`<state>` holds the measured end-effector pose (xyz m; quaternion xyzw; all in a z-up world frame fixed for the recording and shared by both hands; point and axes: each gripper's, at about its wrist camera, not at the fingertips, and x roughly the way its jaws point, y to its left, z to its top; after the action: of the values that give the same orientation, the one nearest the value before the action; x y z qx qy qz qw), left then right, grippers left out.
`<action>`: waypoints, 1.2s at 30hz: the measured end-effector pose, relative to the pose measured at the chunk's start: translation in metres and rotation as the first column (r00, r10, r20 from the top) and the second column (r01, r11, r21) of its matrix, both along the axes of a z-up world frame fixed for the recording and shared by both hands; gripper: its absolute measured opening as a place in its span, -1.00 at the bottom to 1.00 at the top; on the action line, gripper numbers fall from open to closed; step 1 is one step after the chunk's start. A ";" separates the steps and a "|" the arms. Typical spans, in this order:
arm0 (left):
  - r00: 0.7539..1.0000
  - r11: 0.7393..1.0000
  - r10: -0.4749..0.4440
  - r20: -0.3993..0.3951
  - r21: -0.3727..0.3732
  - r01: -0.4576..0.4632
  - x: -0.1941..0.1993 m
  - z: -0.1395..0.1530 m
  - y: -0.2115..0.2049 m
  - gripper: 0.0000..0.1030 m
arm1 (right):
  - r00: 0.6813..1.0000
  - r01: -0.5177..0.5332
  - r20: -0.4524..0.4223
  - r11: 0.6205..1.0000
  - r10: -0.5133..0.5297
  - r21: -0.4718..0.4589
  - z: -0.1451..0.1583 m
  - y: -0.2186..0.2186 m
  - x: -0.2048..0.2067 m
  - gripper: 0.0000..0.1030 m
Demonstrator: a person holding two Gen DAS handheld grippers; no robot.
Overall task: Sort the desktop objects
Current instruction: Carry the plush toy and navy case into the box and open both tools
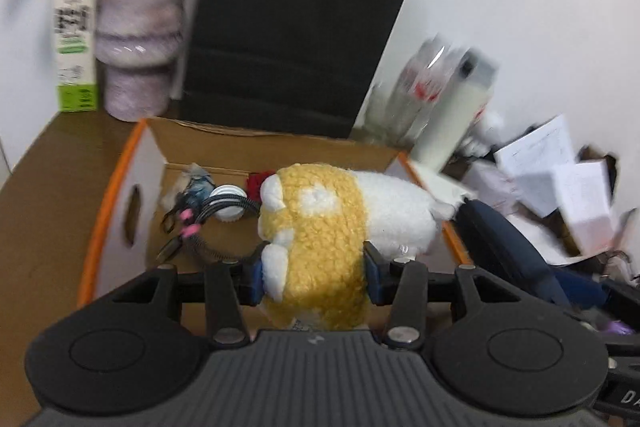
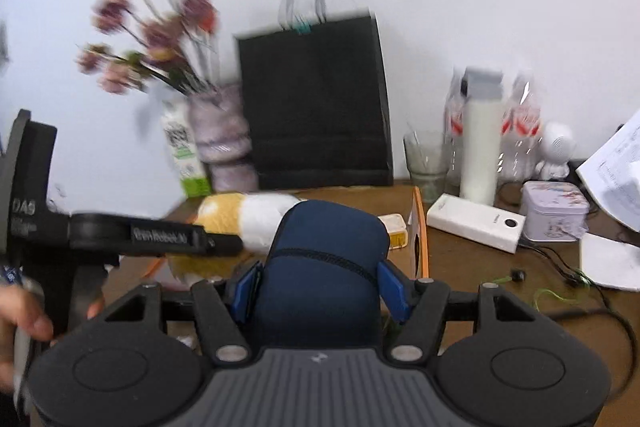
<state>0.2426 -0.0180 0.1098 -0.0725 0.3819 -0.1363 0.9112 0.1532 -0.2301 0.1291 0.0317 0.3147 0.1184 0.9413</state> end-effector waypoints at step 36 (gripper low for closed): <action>0.969 0.977 0.199 0.147 0.047 -0.207 -0.058 0.001 0.001 0.89 | 0.999 0.054 0.000 0.998 -0.054 -0.025 -0.002 0.009 0.036 0.65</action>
<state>0.1843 -0.0168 0.1104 -0.0733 0.3109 -0.0353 0.9470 0.1889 -0.2208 0.1275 0.0283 0.3156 0.0888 0.9443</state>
